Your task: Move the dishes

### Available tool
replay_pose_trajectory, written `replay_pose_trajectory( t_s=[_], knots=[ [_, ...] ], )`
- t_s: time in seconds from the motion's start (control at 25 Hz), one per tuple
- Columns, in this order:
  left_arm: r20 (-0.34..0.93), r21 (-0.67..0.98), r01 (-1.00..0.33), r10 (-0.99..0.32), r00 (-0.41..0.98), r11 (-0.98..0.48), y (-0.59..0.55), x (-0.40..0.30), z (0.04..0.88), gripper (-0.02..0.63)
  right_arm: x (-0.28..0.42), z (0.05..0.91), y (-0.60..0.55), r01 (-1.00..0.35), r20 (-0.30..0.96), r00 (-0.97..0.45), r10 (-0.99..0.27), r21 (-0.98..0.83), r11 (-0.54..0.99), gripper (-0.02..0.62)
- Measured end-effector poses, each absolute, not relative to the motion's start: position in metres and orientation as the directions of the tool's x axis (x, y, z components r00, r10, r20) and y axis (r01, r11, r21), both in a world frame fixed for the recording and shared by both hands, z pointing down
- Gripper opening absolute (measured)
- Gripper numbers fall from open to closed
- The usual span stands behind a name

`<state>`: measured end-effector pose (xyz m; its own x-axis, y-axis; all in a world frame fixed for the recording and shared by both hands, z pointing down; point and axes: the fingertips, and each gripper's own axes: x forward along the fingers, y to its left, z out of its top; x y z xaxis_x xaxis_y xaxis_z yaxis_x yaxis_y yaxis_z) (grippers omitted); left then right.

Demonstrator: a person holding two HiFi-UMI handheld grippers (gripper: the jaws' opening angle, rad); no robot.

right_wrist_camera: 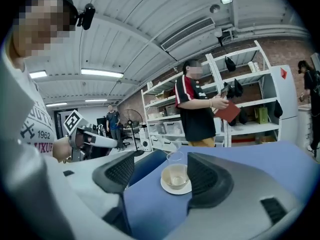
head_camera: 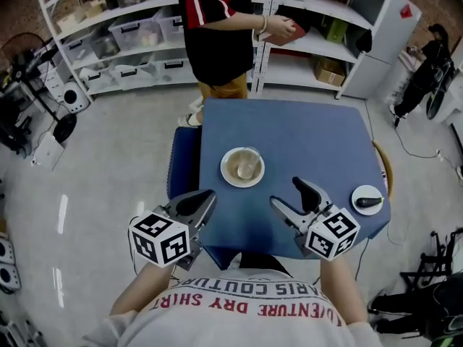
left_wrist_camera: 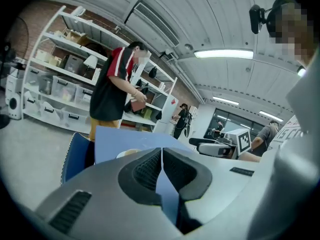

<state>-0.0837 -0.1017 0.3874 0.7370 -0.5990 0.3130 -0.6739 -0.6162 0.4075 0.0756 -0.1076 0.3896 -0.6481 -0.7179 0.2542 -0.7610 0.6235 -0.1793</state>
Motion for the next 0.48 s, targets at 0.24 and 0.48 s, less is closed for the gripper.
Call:
replay_pose_trajectory(
  t_s=[0.24,0.48],
  knots=[
    [0.348,0.407,-0.723,-0.638,0.687,-0.557,-0.120,-0.097,0.400,0.035,0.063,0.416,-0.139,-0.732,0.304,-0.675,-0.673,-0.160,0.662,0.314],
    [0.390,0.413,-0.770,-0.670,0.632,-0.486,-0.139,-0.118,0.411,0.035,0.045,0.441,-0.174,-0.696,0.345,-0.706,-0.618,-0.179,0.695,0.314]
  ],
)
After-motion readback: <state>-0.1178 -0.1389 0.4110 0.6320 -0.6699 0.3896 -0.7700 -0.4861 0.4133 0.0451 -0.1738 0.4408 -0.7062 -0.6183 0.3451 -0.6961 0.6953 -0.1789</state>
